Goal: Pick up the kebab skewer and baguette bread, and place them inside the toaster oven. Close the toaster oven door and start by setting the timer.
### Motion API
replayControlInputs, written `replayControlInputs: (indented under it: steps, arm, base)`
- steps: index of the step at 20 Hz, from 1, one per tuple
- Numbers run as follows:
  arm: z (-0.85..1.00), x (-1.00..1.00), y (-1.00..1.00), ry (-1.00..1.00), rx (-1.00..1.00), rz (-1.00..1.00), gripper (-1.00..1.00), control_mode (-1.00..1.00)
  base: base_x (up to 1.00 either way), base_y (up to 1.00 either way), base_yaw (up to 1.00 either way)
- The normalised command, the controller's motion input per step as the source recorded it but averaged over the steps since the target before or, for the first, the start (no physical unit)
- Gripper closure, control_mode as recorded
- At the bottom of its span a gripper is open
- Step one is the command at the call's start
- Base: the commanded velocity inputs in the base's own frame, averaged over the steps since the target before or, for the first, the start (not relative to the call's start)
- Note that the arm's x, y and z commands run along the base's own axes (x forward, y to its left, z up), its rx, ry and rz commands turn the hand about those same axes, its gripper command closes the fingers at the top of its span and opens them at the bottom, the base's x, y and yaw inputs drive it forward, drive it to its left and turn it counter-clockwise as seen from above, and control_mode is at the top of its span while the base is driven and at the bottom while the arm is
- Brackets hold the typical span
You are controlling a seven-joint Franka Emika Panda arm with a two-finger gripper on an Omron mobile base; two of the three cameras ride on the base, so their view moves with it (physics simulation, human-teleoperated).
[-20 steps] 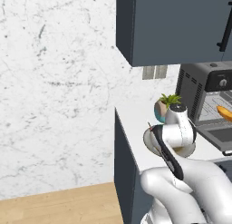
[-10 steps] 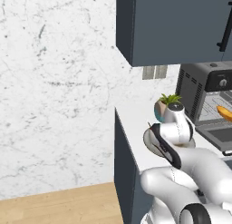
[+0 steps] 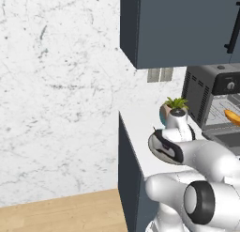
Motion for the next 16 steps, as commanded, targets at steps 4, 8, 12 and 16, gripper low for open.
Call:
replayControlInputs:
  steps: [4, 8, 12, 16]
  arm:
    - [-0.20, 0.13, -0.06, 0.00, 0.03, -0.02, -1.00, -1.00]
    - [-0.21, 0.13, -0.14, 0.00, 0.03, -0.01, -1.00, -1.00]
    - [-0.18, 0.22, -0.16, 0.00, 0.02, 0.00, -1.00, -1.00]
    - [-0.21, 0.27, -0.01, 0.00, 0.01, 0.00, -1.00, -1.00]
  base:
    - [0.00, 0.00, 0.00]
    - [0.00, 0.00, 0.00]
    - [0.00, 0.00, 0.00]
    - [0.00, 0.00, 0.00]
